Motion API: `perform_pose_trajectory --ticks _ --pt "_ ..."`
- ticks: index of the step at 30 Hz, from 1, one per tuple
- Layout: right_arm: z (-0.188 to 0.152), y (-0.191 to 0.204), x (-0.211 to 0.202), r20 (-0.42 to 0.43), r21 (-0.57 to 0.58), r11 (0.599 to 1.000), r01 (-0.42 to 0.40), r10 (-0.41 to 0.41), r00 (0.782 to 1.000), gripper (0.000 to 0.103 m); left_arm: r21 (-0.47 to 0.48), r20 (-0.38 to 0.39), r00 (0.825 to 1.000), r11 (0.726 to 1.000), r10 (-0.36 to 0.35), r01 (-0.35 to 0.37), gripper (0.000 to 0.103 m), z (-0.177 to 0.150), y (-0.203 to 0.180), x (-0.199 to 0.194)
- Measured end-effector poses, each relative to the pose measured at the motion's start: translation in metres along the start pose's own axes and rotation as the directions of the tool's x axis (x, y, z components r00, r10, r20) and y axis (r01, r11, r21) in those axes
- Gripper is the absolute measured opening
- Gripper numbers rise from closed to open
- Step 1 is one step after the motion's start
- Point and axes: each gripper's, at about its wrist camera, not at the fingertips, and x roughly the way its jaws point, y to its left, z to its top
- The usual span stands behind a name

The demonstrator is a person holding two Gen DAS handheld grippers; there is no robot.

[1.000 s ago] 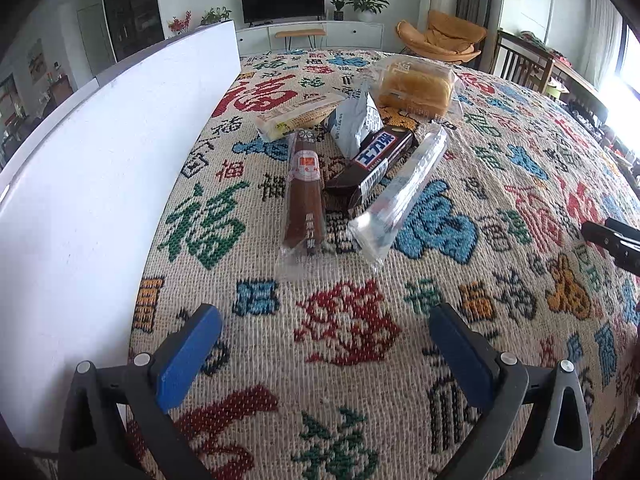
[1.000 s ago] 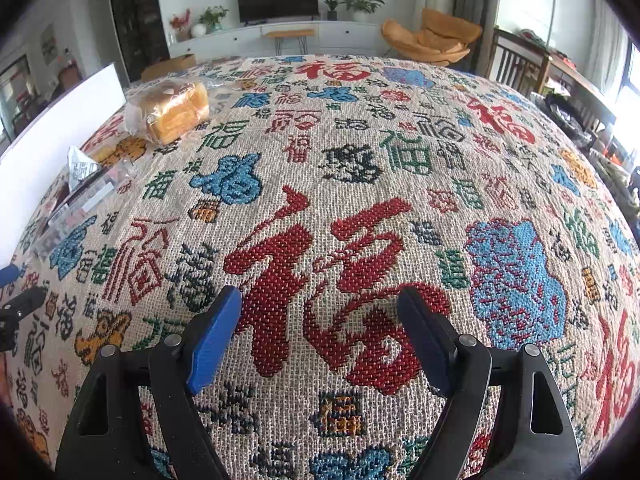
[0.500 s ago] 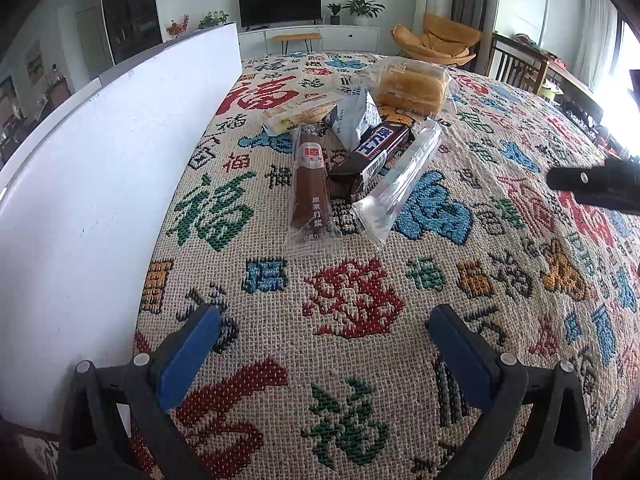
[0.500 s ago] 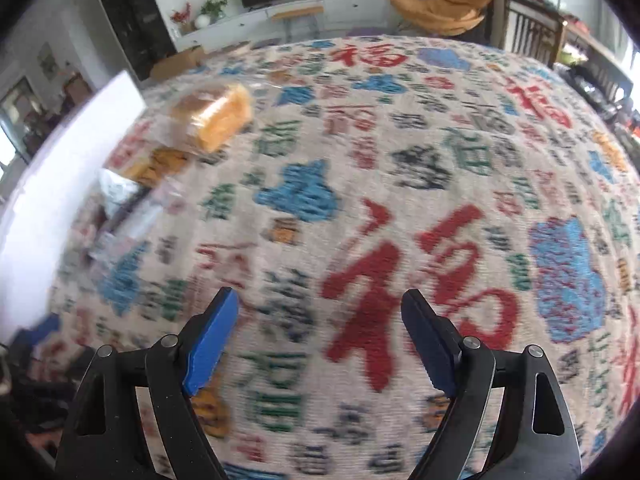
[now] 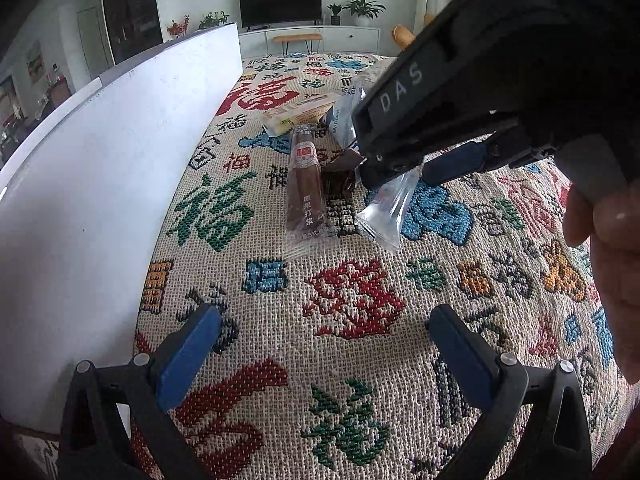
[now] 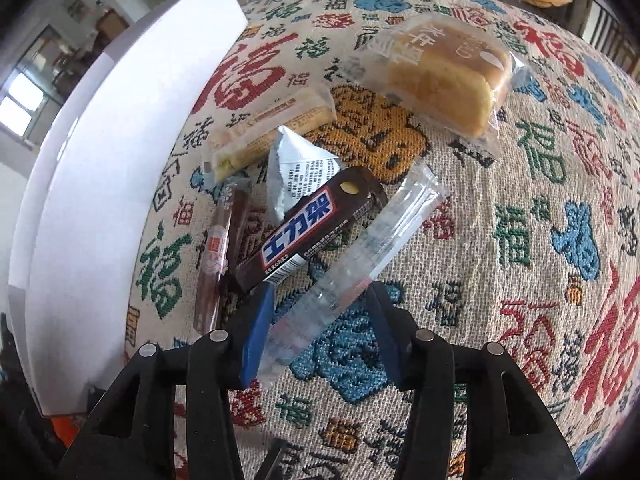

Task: Organize snacks
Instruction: 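Grasp the clear plastic stick pack with the right gripper and lift, then move left gripper onto the chocolate bar while right holds the stick pack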

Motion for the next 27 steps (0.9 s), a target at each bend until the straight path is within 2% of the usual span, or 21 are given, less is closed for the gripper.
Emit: perform_pose_trajectory --ticks 2,5,8,13,16,18,20,21,22,23,24,25,27 --pt "-0.001 0.004 0.001 0.008 -0.059 0.997 0.051 -0.050 0.999 0.035 0.000 0.000 1.000 1.000 0.000 0.000 0.103 0.000 0.000 0.000" --pt "-0.003 -0.006 -0.004 0.005 -0.069 0.996 0.060 -0.060 0.998 0.023 0.001 -0.001 1.000 1.000 0.001 -0.001 0.103 0.000 0.000 0.000" --pt "-0.008 -0.026 -0.014 -0.007 -0.092 0.992 0.086 -0.087 0.996 0.019 0.001 -0.001 1.000 1.000 0.002 -0.002 0.103 0.000 0.000 0.000" --pt "-0.027 -0.072 -0.032 -0.027 -0.118 0.981 0.155 -0.160 0.987 0.019 0.001 -0.001 1.000 1.000 0.002 -0.002 0.103 0.000 0.000 0.000" --pt "-0.036 -0.102 -0.042 -0.016 -0.153 0.955 0.254 -0.260 0.966 0.019 0.001 -0.001 1.000 1.000 0.002 -0.002 0.103 0.000 0.000 0.000" --pt "-0.038 -0.121 -0.046 -0.007 -0.170 0.930 0.327 -0.333 0.943 0.019 0.001 -0.001 1.000 1.000 0.002 -0.002 0.103 0.000 0.000 0.000" --pt "-0.042 -0.139 -0.049 0.026 -0.176 0.906 0.385 -0.387 0.922 0.023 0.002 -0.002 1.000 1.000 0.002 -0.002 0.103 0.000 0.000 0.000" --pt "-0.043 -0.144 -0.050 0.047 -0.174 0.906 0.386 -0.383 0.922 0.025 0.002 -0.002 1.000 1.000 0.002 -0.002 0.103 0.000 0.000 0.000" --pt "-0.046 -0.150 -0.052 0.075 -0.163 0.913 0.374 -0.366 0.928 0.038 0.002 -0.002 1.000 1.000 0.002 -0.002 0.103 0.000 -0.001 0.000" --pt "-0.049 -0.156 -0.055 0.107 -0.143 0.915 0.377 -0.365 0.925 0.057 0.002 -0.002 1.000 1.000 0.002 -0.002 0.103 0.000 -0.001 0.000" --pt "-0.053 -0.162 -0.058 0.135 -0.118 0.914 0.388 -0.373 0.918 0.065 0.002 -0.002 1.000 1.000 0.002 -0.002 0.103 0.000 -0.001 0.000" --pt "-0.057 -0.167 -0.059 0.160 -0.088 0.918 0.387 -0.370 0.915 0.071 0.002 -0.002 1.000 1.000 0.003 -0.003 0.103 0.000 -0.001 0.000" --pt "-0.067 -0.181 -0.062 0.208 -0.019 0.949 0.316 -0.306 0.929 0.071 0.002 -0.002 1.000 1.000 0.003 -0.003 0.103 0.000 -0.001 0.000"
